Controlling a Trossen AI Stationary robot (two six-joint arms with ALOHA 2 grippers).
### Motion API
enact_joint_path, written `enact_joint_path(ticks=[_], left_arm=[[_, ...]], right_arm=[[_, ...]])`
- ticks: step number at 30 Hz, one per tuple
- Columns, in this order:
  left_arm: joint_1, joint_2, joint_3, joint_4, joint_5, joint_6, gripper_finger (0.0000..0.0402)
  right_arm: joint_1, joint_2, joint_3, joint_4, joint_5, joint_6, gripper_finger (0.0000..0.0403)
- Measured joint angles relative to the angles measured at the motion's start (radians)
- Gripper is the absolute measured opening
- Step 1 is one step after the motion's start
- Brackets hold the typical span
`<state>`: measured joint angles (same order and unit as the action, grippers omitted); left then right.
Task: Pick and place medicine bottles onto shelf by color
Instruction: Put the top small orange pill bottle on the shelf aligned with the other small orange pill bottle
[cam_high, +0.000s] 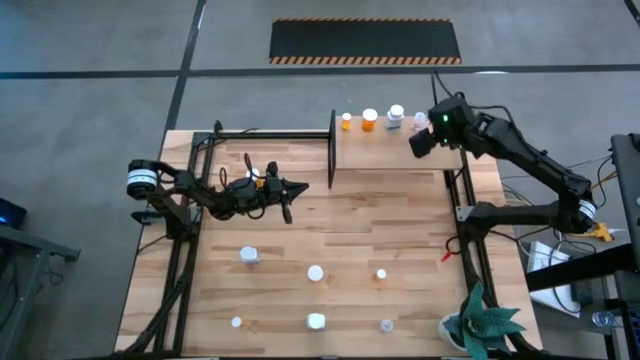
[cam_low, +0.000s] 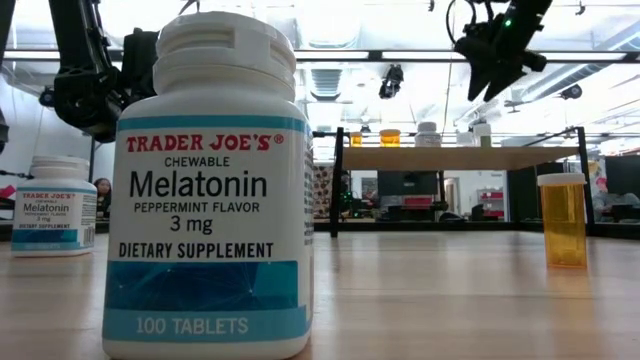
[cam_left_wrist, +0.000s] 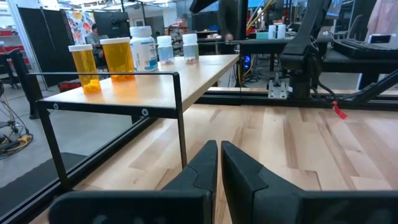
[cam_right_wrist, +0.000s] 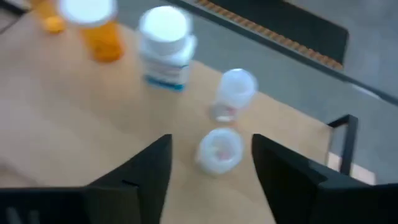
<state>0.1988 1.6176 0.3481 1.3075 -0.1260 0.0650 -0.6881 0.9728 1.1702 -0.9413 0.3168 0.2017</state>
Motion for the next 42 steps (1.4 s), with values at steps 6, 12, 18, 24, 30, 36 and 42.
enact_joint_path(ticks=[6,12,18,24,30,36,42], left_arm=[[0.0,0.0,0.0,-0.009,0.0,0.003,0.0004],[0.0,0.0,0.003,-0.008,0.0,0.003,0.0004],[0.0,0.0,0.003,-0.008,0.0,0.003,0.0004],[0.0,0.0,0.003,-0.008,0.001,0.003,0.0004],[0.0,0.0,0.003,-0.008,0.008,0.003,0.0004],[0.0,0.0,0.003,-0.007,0.011,0.003,0.0004],[0.0,0.0,0.003,-0.007,0.011,0.003,0.0004]], right_arm=[[0.159,-0.084,-0.106,0.082,-0.002,0.003,0.0092],[0.339,-0.142,-0.207,0.272,-0.002,-0.097,0.0016],[0.448,-0.115,-0.239,0.38,-0.082,-0.085,0.0009],[0.528,-0.034,-0.202,0.368,-0.254,-0.004,0.0014],[0.711,0.055,-0.18,0.29,-0.145,0.09,0.0067],[0.889,0.151,-0.176,0.242,-0.084,0.283,0.0154],[1.019,0.256,-0.148,0.185,-0.098,0.469,0.025]])
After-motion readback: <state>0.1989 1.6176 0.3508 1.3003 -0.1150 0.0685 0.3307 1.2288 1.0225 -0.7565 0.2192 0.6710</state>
